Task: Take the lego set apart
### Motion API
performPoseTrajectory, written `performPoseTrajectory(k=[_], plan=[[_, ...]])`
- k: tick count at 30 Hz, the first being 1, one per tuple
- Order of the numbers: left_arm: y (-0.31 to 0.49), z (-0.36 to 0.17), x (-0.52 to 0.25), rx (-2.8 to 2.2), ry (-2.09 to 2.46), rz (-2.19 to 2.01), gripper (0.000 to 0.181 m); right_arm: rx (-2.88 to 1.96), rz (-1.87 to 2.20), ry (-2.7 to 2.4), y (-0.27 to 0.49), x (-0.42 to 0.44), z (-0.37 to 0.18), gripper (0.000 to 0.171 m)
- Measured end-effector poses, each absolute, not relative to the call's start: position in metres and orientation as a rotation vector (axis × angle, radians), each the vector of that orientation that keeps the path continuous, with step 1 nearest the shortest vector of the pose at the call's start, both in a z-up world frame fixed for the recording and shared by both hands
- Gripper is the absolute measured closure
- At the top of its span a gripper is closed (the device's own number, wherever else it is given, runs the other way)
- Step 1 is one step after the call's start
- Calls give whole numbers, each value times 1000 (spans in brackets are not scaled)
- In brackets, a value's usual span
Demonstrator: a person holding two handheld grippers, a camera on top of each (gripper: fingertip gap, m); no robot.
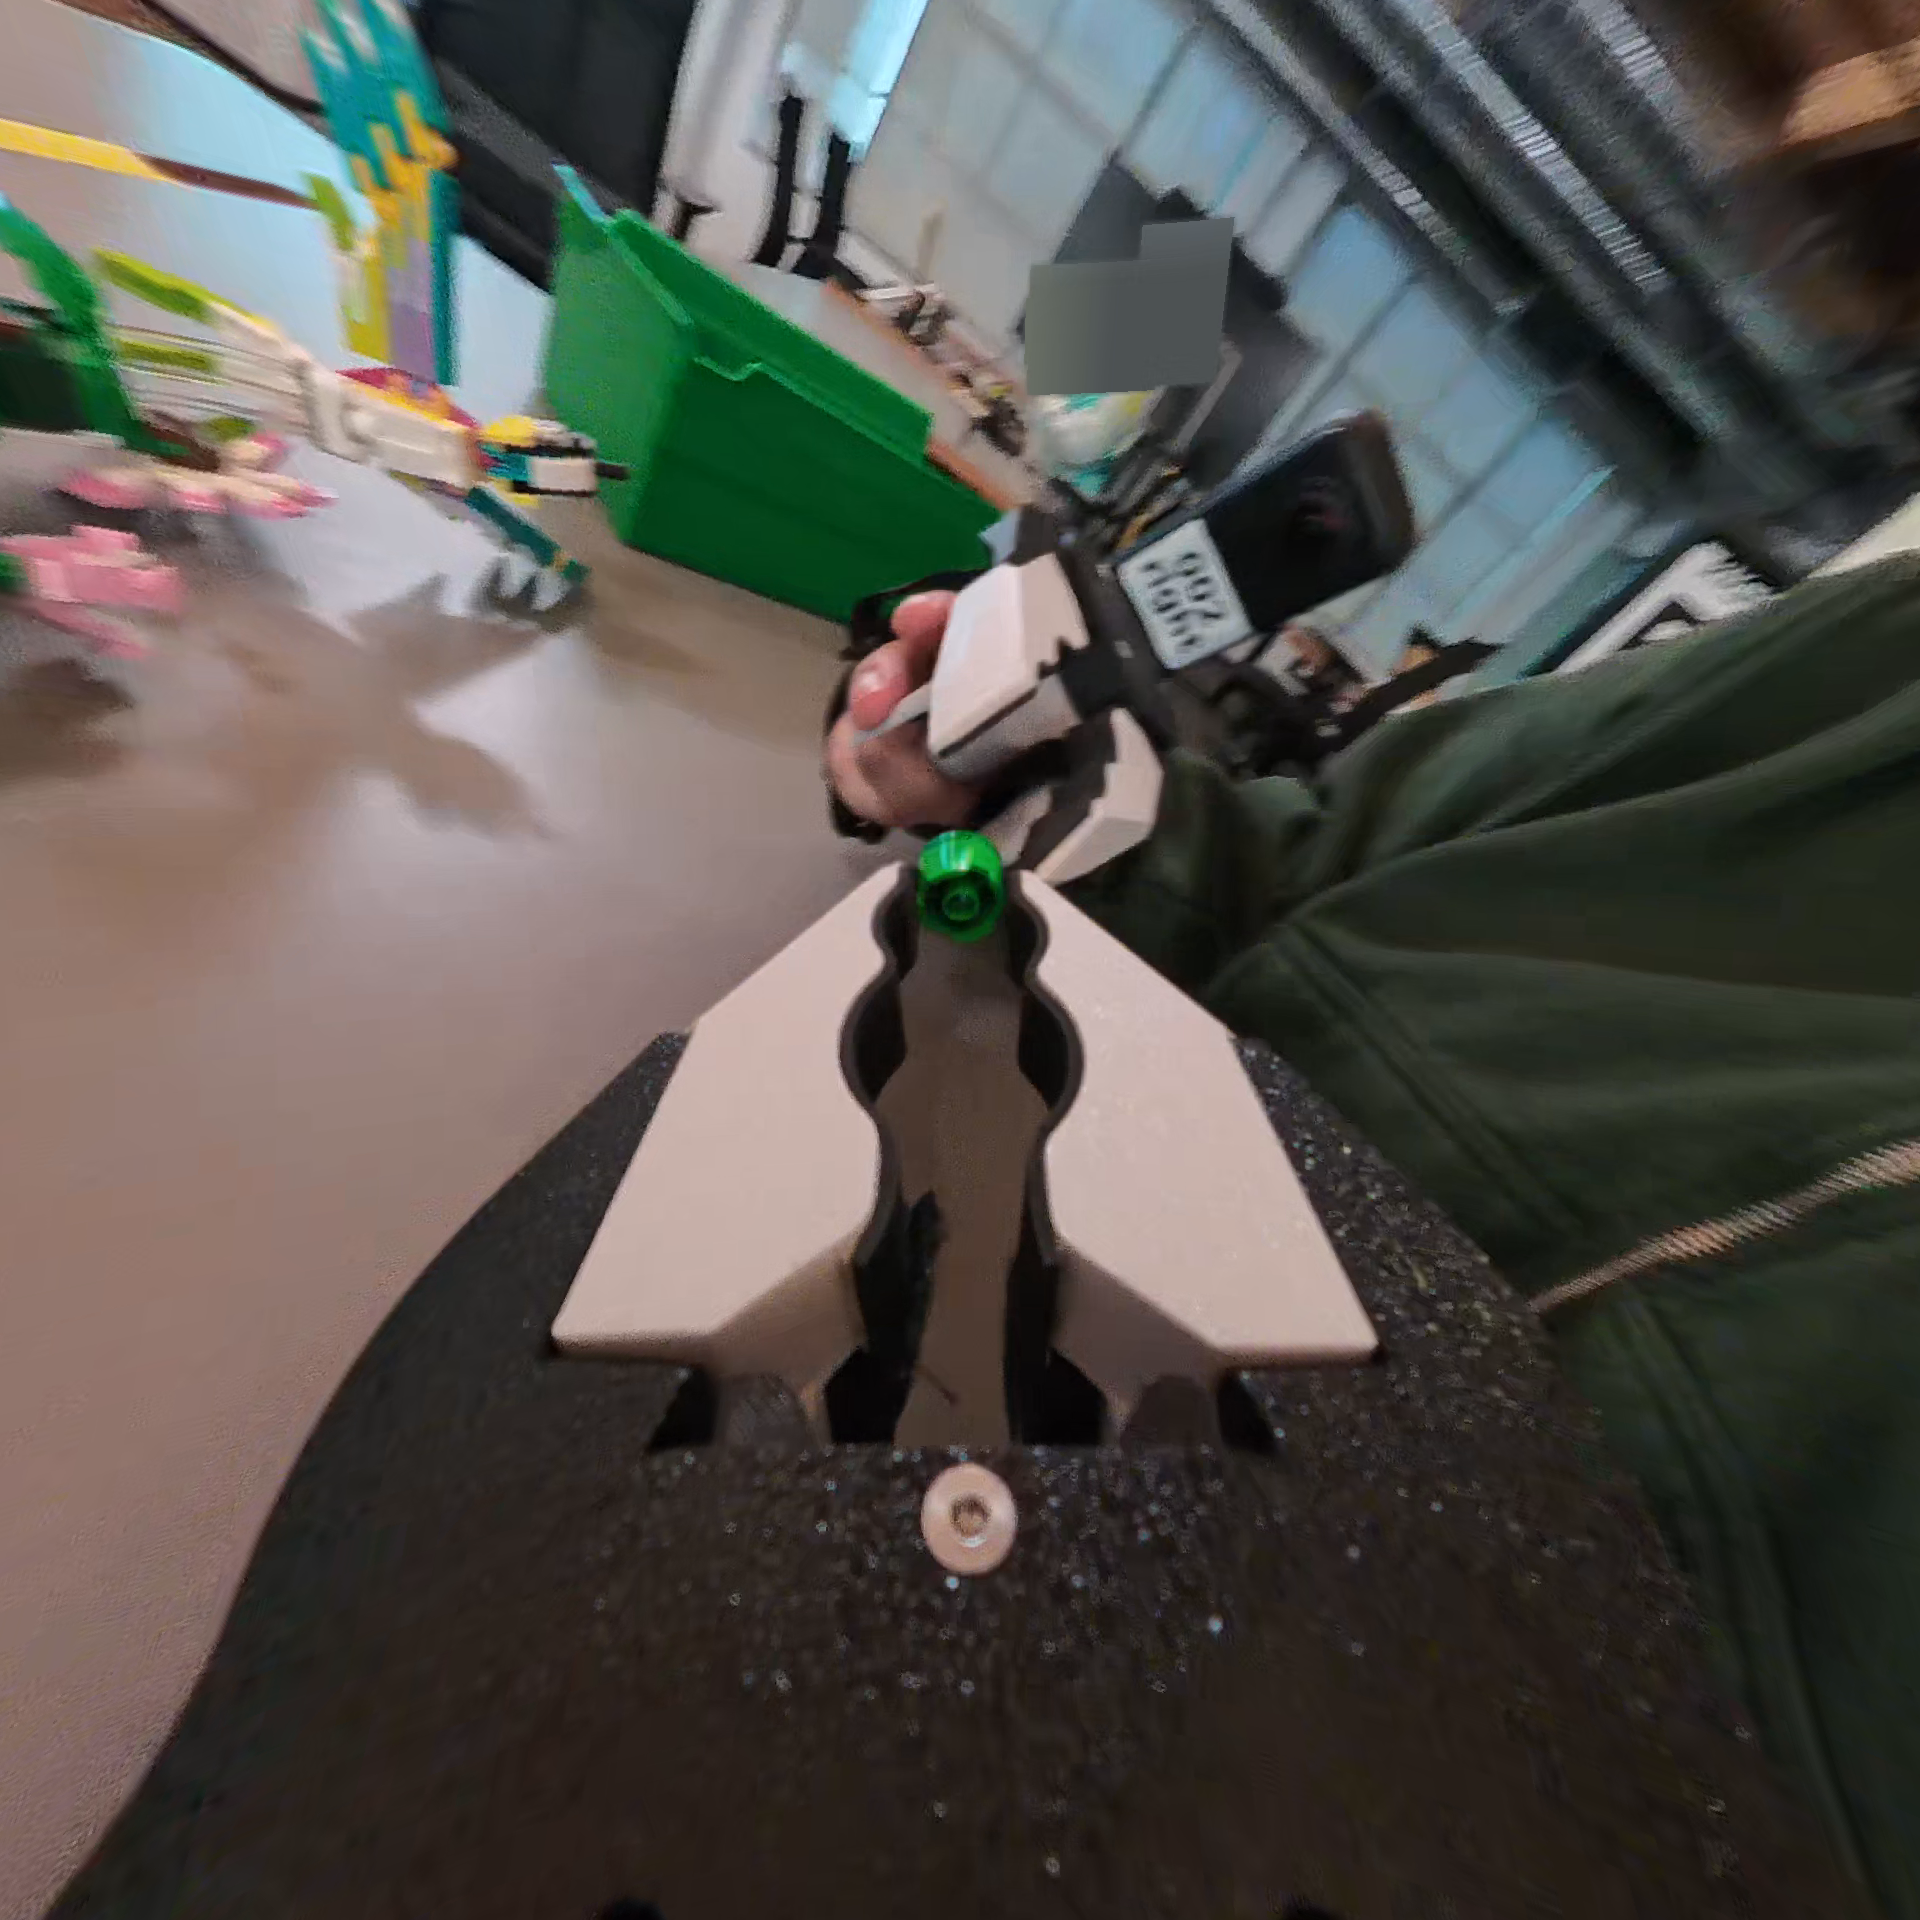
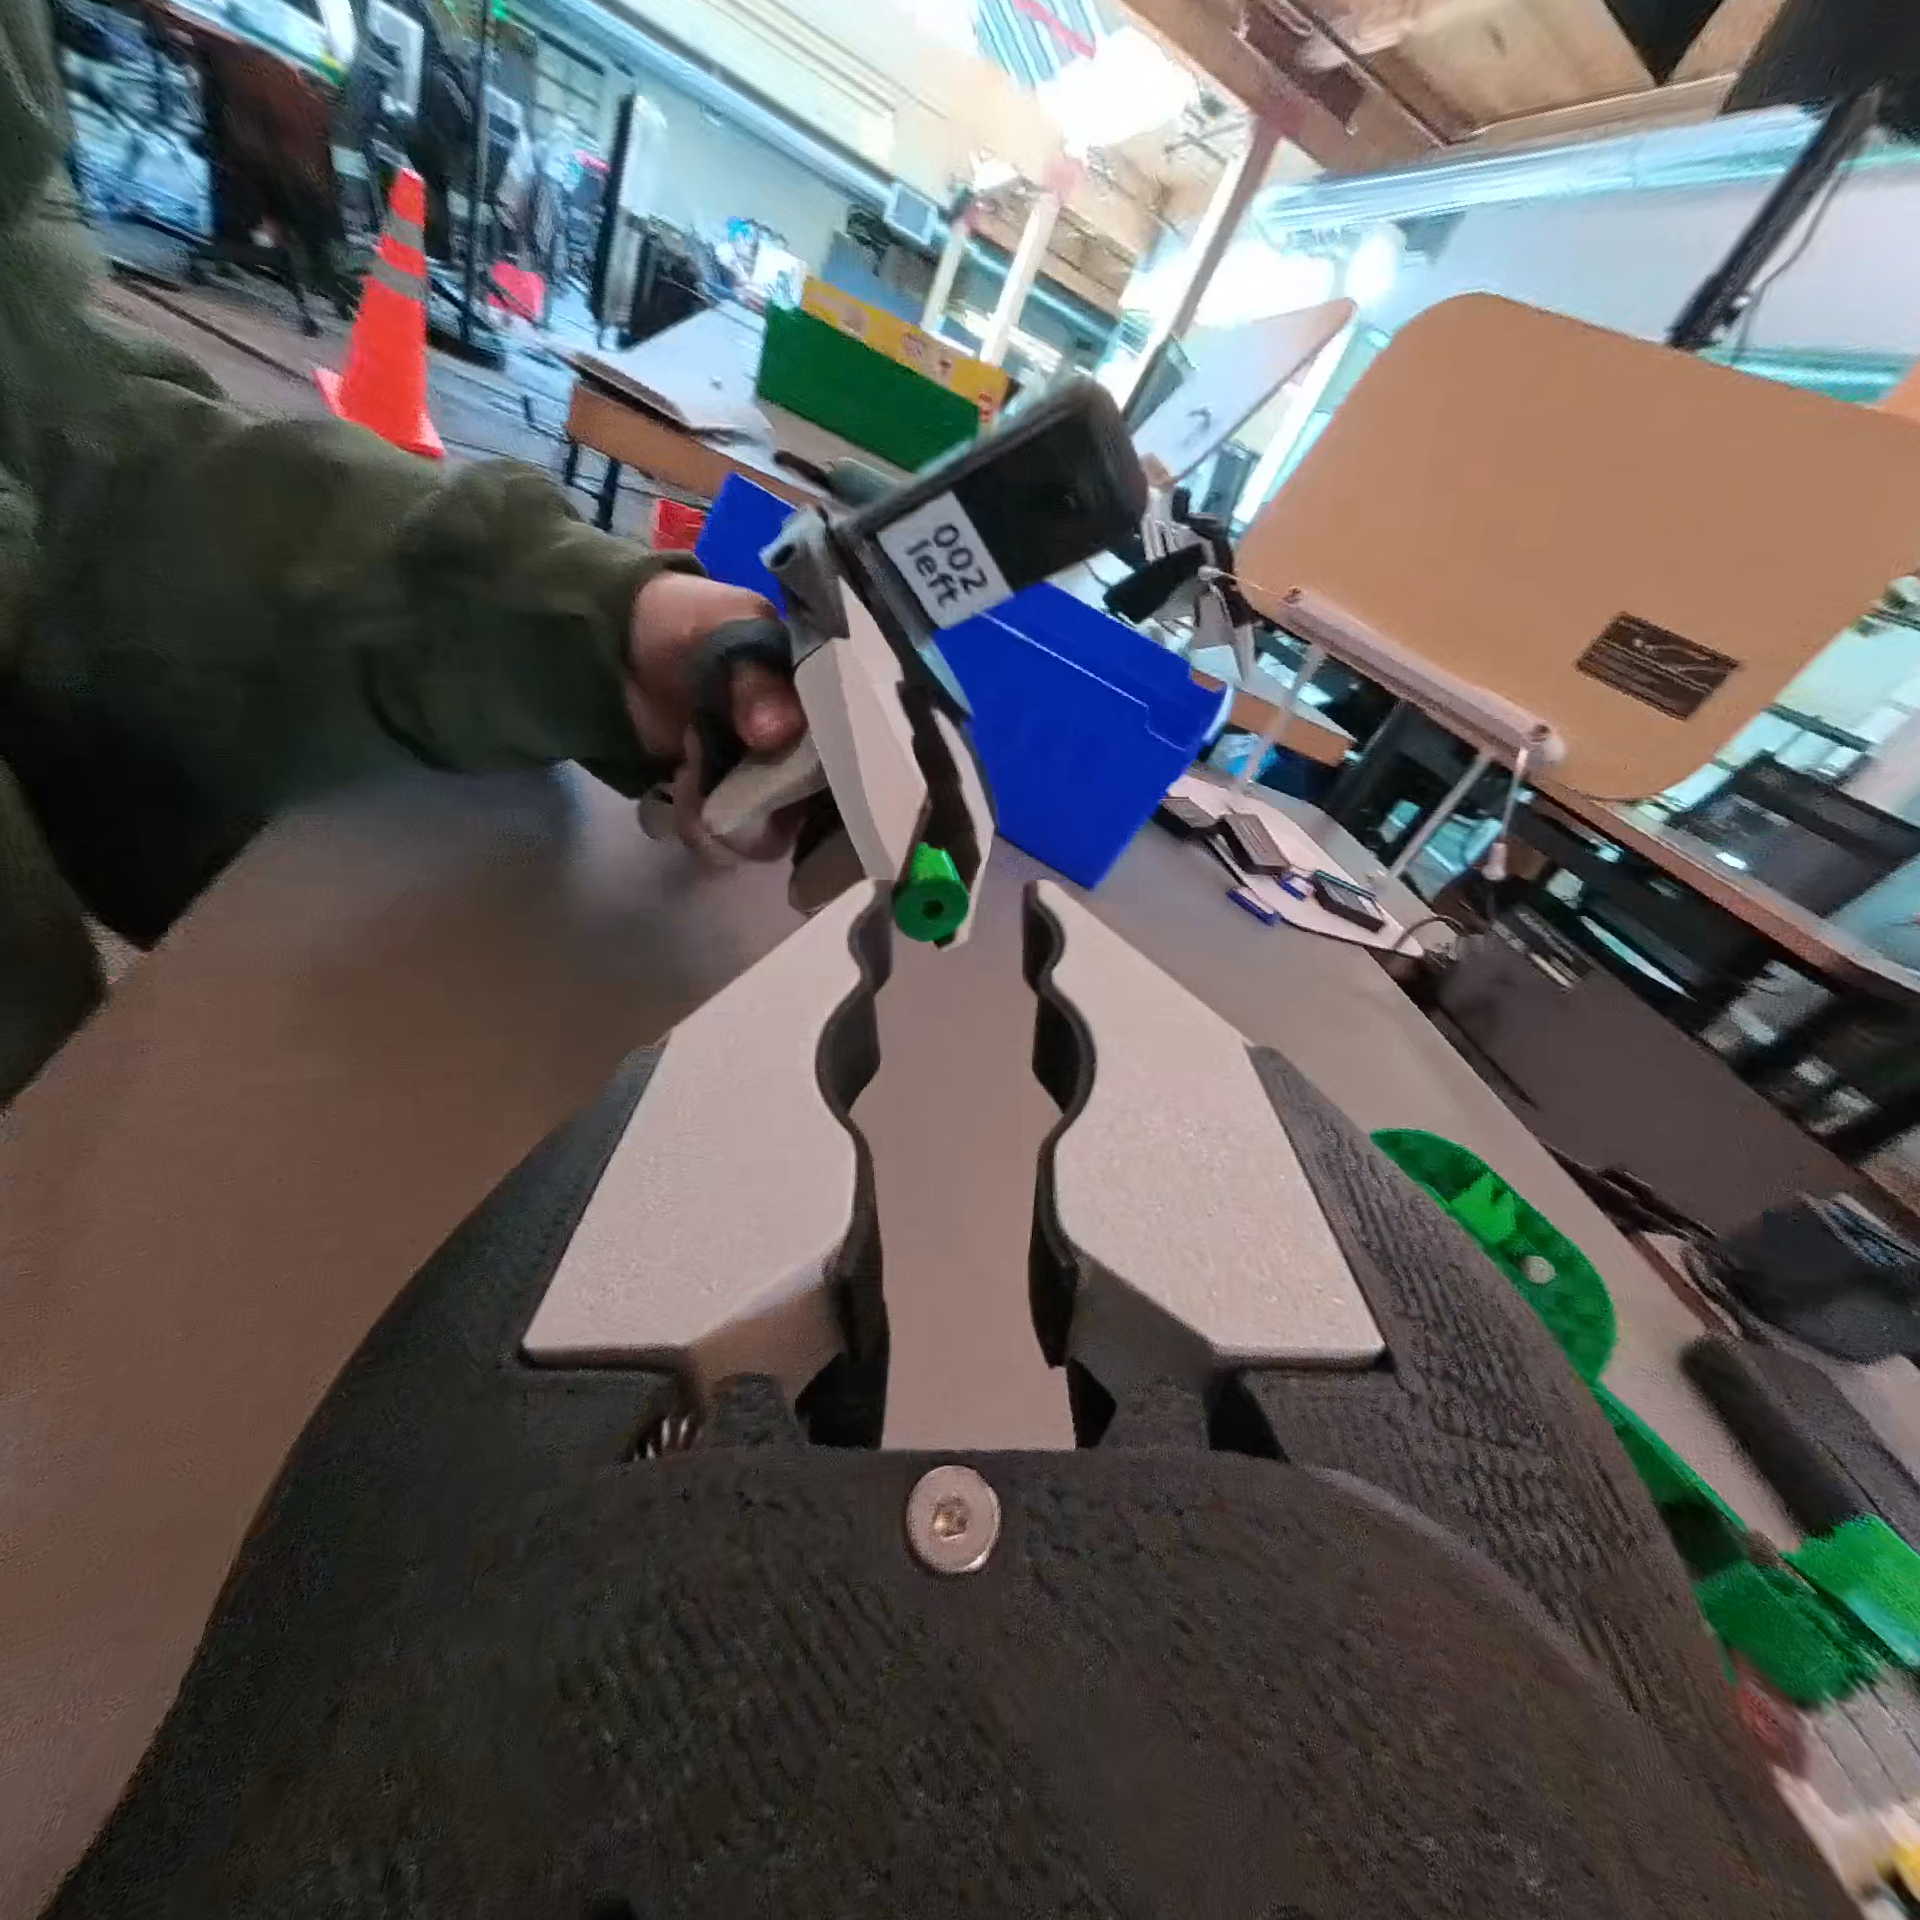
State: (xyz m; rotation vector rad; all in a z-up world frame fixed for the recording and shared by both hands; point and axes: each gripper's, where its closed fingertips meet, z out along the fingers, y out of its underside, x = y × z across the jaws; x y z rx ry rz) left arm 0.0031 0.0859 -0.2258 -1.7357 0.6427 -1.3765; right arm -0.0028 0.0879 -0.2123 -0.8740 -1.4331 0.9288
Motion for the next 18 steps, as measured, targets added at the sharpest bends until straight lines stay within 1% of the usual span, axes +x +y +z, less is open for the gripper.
performPoseTrajectory(k=[1,5,8,14,18], plan=[[82,-223,4,-1715,643,-1437,167,-865,949,-1445,85,-2,-212,152],[74,-218,9,-1679,637,-1576,167,-840,1010,-1492,72,-3,-215,149],[72,-220,12,-1685,645,-1600,167,-841,1051,-1498,68,-2,-214,155],[69,-217,13,-1669,644,-1650,167,-847,1061,-1508,66,-1,-213,155],[68,-216,15,-1660,645,-1654,167,-882,1067,-1536,65,0,-211,158]])
